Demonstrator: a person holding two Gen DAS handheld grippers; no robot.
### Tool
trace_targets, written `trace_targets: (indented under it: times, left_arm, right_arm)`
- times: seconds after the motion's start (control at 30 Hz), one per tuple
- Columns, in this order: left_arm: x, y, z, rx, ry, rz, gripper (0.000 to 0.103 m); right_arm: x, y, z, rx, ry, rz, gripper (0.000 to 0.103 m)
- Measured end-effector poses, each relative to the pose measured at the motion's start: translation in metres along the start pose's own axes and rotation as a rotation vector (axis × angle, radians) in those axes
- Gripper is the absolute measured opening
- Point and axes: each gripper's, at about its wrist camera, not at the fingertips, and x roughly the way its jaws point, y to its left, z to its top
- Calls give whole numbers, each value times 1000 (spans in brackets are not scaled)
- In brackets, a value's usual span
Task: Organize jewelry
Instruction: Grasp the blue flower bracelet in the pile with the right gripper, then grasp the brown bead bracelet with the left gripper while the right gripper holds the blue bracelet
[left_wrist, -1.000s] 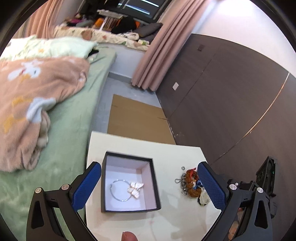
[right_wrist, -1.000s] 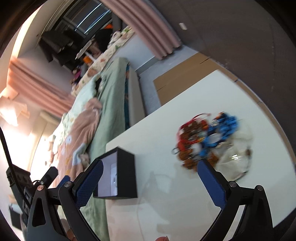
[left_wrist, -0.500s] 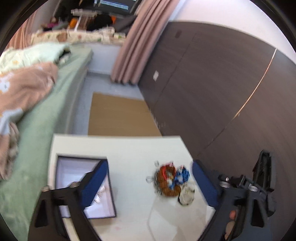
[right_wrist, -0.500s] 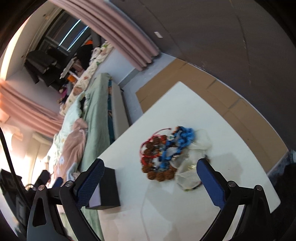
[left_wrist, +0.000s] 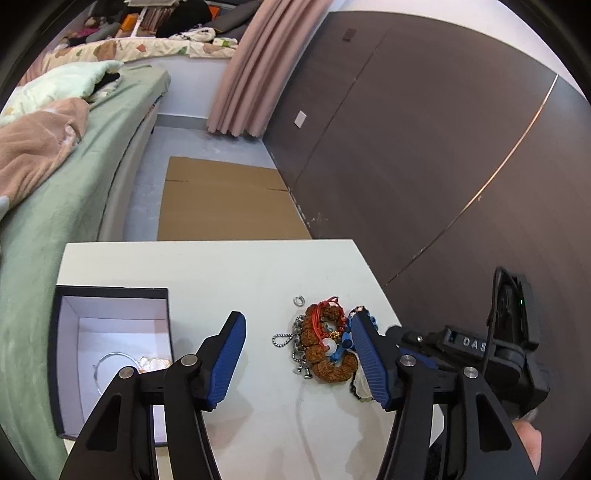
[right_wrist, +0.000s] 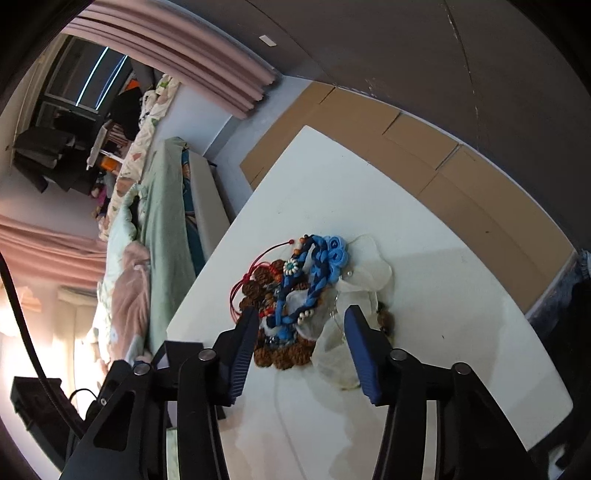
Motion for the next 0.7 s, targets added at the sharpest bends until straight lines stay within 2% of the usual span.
trace_targets:
  times: [0.13,0.27,0.37,0.43,0.5,0.7]
  left_arm:
    - [13,-3,0,17,25,6,60]
    - [25,-3,2,30,49,4,53]
    - [33,-2,3,30,68,-4,50]
    - [39,-1,3,29,81,-5,50]
    - [45,-1,3,28,93,-8,49]
    - [57,-9,-2,49,118,-12,44]
  right_arm:
    - [13,1,6,13,22,-16,39]
    - [25,-1,8,47,46,-37,32]
    - [29,-4,10,66,54,-44,12]
    - [26,-7,11,91,35,-46,7]
    - [21,-6,13,98,9,-40,7]
    - [-6,2,12,95,-65,51,7]
